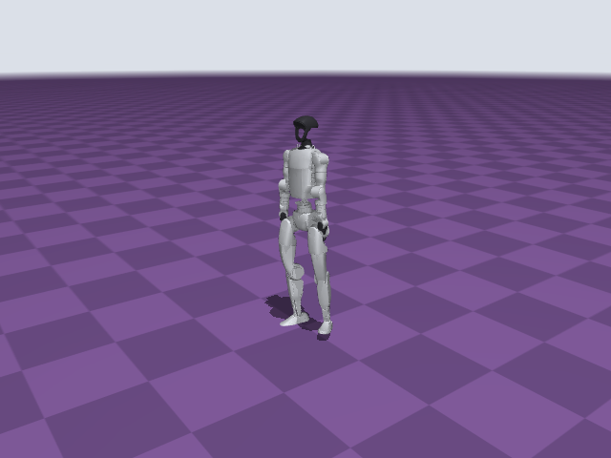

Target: In place motions

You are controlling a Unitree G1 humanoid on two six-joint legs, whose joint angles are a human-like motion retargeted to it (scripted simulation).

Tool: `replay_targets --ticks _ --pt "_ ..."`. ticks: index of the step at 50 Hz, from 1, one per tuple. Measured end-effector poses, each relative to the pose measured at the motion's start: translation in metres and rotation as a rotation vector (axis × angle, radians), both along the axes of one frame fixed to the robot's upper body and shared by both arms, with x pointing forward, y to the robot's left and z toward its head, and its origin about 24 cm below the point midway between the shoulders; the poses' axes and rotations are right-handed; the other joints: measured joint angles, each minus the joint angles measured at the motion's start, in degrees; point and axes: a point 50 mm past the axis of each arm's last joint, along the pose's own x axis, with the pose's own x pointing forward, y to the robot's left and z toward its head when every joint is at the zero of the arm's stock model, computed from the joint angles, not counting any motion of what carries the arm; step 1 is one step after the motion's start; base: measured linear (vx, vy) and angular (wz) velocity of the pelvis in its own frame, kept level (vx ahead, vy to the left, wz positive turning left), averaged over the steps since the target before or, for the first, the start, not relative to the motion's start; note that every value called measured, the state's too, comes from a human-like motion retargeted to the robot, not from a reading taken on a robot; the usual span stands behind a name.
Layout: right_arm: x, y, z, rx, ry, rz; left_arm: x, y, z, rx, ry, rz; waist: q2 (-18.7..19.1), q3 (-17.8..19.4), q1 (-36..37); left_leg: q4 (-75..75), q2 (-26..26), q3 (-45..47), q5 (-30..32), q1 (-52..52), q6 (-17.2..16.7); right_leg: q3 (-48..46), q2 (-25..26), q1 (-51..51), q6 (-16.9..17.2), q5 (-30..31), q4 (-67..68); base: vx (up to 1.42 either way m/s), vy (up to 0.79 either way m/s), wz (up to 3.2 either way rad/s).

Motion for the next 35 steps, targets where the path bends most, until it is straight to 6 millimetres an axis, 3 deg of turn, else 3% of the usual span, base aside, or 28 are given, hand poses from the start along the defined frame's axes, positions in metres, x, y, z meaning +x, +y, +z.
replay_targets --ticks 35 --pt "-0.002 -0.0022 0.0004 -0.011 0.002 -0.002 0.0006 -0.0029 0.0 -0.012 -0.002 -0.004 0.5 0.5 0.0 0.1 -0.2 0.4 0.0 -0.2 0.1 0.7 -0.2 -0.6 -0.1 0.3 0.1 0.0 0.0 0.0"
